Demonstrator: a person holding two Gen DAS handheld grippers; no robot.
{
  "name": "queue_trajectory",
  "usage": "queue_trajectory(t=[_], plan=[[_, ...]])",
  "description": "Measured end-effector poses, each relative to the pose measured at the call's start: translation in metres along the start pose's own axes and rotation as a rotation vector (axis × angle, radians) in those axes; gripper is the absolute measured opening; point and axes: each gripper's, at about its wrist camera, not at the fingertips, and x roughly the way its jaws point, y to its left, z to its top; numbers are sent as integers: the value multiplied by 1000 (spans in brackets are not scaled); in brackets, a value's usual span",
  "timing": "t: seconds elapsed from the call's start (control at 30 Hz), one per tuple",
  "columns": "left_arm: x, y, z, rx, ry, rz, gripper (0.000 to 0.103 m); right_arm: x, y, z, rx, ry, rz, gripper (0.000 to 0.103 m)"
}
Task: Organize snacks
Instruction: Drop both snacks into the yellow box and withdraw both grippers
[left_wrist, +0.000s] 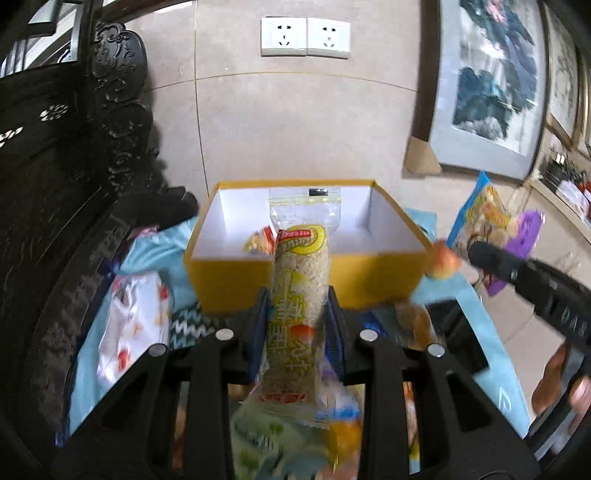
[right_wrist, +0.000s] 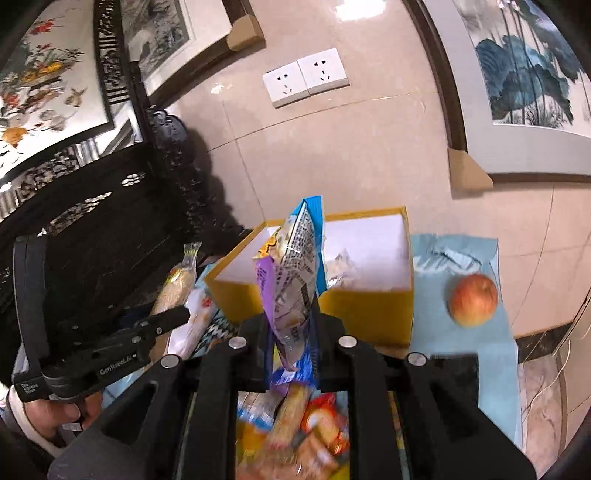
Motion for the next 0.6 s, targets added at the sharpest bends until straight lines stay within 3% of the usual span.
queue_trajectory(t=[0.3, 0.33, 0.37, 0.4, 0.43, 0.53, 0.6], plan=[[82, 9, 48, -47, 19, -12, 31, 84, -35, 25, 0, 27, -96, 17], [87, 10, 52, -60, 10, -21, 52, 94, -38, 25, 2, 47, -105, 20], [95, 12, 56, -86, 3, -19, 94, 112, -43, 25, 9, 91, -128, 39], [97, 14, 58, -115, -20, 11, 101, 119, -47, 23, 22, 112, -151, 51], [95, 15, 58, -141, -58, 33, 101, 121, -50, 19, 36, 106, -179, 60], [94, 13, 53, -128, -48, 0, 101, 106, -52, 9, 47, 42, -153, 62], [88, 12, 44, -98, -48, 16, 101, 89, -53, 4, 50, 11, -153, 67]])
